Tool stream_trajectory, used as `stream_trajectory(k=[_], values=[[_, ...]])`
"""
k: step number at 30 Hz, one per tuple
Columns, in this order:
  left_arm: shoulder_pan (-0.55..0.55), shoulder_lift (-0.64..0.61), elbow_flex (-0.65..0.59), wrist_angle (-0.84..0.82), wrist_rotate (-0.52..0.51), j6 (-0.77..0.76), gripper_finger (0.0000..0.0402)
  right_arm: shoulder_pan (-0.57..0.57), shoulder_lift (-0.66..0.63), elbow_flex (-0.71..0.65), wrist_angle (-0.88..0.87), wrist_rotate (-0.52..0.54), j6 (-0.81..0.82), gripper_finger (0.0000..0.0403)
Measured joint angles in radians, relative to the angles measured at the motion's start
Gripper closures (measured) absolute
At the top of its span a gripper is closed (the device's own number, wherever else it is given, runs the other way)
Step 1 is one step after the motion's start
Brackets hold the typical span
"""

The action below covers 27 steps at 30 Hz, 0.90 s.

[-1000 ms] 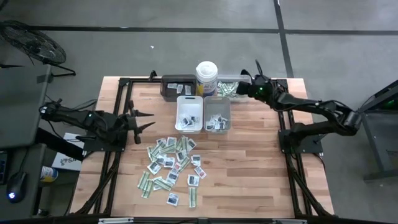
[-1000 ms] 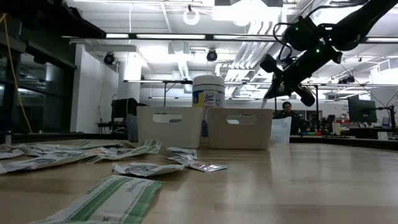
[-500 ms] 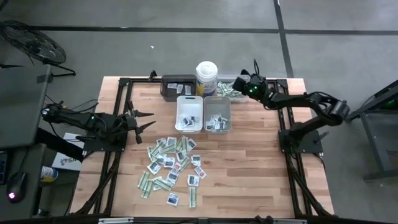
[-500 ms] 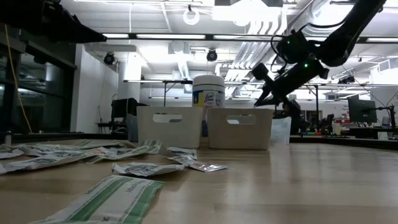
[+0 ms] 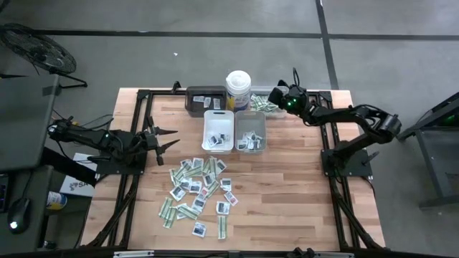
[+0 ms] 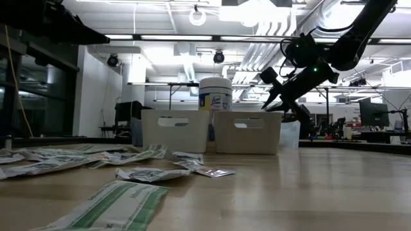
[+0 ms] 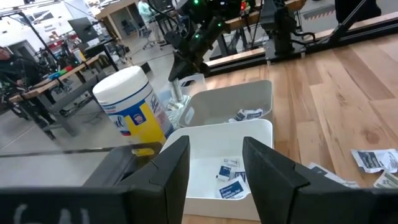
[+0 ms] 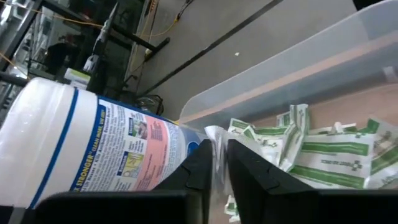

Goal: Pick & Place First Aid Supplies
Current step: Put the band aid into the transparent bin

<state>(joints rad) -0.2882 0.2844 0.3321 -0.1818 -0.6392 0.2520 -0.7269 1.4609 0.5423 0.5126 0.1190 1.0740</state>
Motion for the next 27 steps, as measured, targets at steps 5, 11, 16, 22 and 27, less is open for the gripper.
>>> stream_trajectory(k=[5, 11, 16, 22, 27], values=[[0.000, 0.000, 0.000, 0.000, 0.000, 0.000, 0.0257, 0.000, 0.000, 0.000, 0.000, -0.003, -0.007, 0.0320], [0.000, 0.000, 0.000, 0.000, 0.000, -0.010, 0.0257, -0.013, -0.005, 0.000, -0.001, -0.001, -0.035, 0.0283], [0.000, 0.000, 0.000, -0.001, 0.000, -0.021, 0.0257, -0.064, -0.046, 0.000, 0.000, 0.001, -0.079, 0.0271], [0.000, 0.000, 0.000, -0.001, 0.000, -0.022, 0.0257, -0.141, -0.132, 0.000, -0.001, -0.019, -0.152, 0.0269], [0.000, 0.000, 0.000, -0.002, 0.018, -0.029, 0.0257, -0.166, -0.210, 0.000, 0.000, -0.141, -0.235, 0.0269]])
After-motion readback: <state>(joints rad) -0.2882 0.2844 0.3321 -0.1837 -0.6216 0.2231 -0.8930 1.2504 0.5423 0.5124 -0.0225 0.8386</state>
